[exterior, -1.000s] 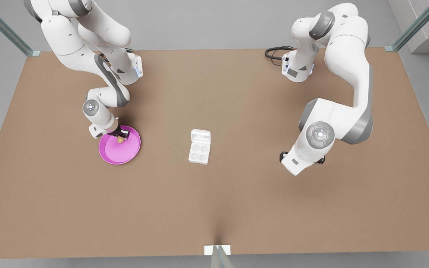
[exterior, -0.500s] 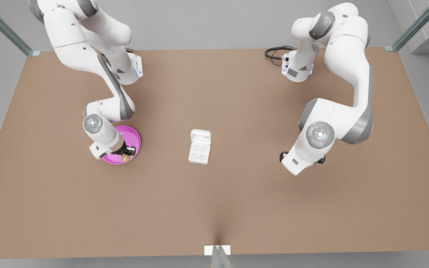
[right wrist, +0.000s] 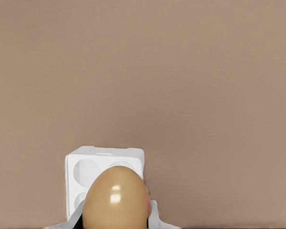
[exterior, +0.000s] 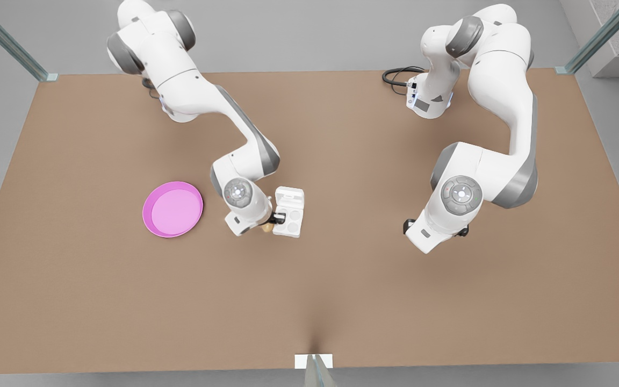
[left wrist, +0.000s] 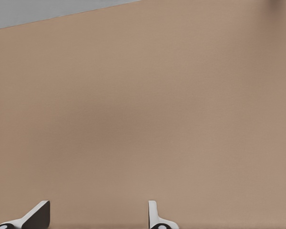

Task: Pack egg into the box and close the box lid

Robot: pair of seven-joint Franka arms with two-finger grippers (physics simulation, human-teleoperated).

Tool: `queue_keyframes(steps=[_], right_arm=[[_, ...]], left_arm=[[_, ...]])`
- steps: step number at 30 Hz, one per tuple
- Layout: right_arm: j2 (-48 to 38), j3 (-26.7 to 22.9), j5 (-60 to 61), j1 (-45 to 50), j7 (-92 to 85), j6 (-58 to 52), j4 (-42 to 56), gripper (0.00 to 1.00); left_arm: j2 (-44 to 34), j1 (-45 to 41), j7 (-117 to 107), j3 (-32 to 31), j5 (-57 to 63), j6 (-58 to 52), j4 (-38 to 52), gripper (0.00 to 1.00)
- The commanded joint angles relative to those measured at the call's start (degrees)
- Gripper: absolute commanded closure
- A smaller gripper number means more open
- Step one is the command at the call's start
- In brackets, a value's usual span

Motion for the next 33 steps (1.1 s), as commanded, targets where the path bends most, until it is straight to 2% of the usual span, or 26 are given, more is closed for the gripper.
queue_keyframes(steps=[1, 5, 6, 8, 17, 19, 20, 25, 28, 29, 31, 33], right_arm=[[0.27, -0.83, 2.43, 2.38, 20.49, -5.66, 1.04, 0.49], [3.43, -1.09, 3.31, 5.36, 23.22, -6.19, 5.17, 0.49], [5.02, -4.17, 4.97, 8.17, 23.31, -6.71, 7.19, 0.49], [7.92, -5.14, 5.68, 9.23, 24.54, -6.71, 10.45, 0.49], [9.94, -6.01, 4.63, 9.50, 24.01, -5.31, 7.64, 0.47], [10.73, -6.01, 4.63, 9.76, 24.01, -5.04, 7.64, 0.40], [11.08, -6.01, 4.54, 9.94, 23.84, -4.96, 7.72, 0.00], [9.59, -5.58, 3.40, 7.04, 23.66, -5.31, 7.02, 0.00], [-8.42, -5.40, 2.78, -6.23, 0.73, -6.88, -11.96, 0.00], [-13.52, -5.49, 0.67, -11.50, -8.58, -15.23, -13.89, 0.00], [-18.80, -5.49, -10.40, -25.13, -31.00, -28.16, -13.81, 0.00], [-20.55, -5.49, -10.93, -32.33, -43.31, -32.56, -6.69, 0.00]], left_arm=[[-0.09, -0.03, -0.08, -0.03, 0.05, -0.06, 0.03, 0.00], [-0.09, 0.06, -0.08, -0.03, 0.05, -0.06, -0.06, 0.00], [-0.09, 0.06, -0.08, -0.03, 0.05, 0.03, 0.03, 0.00], [-0.09, 0.06, -0.08, -0.03, 0.05, 0.03, -0.06, 0.00], [0.00, -0.03, -0.69, -0.03, 1.63, -0.06, -0.06, 0.00], [-0.09, -0.03, -0.69, -0.03, 1.63, -0.06, -0.06, 0.00], [-0.09, -0.03, -0.69, -0.03, 1.63, -0.06, -0.06, 0.00], [0.00, -0.03, -0.69, -0.03, 1.63, -0.06, -0.06, 0.00], [-0.18, -0.11, -0.87, -0.12, 1.37, -0.15, -0.06, 0.00], [-0.79, 0.15, -0.87, -0.21, 0.84, -0.76, -0.23, 0.00], [-13.70, 0.94, -9.21, -0.65, -7.68, 1.69, -17.10, 0.00], [-28.55, 1.64, -10.45, -0.65, -11.73, 21.54, -43.71, 0.00]])
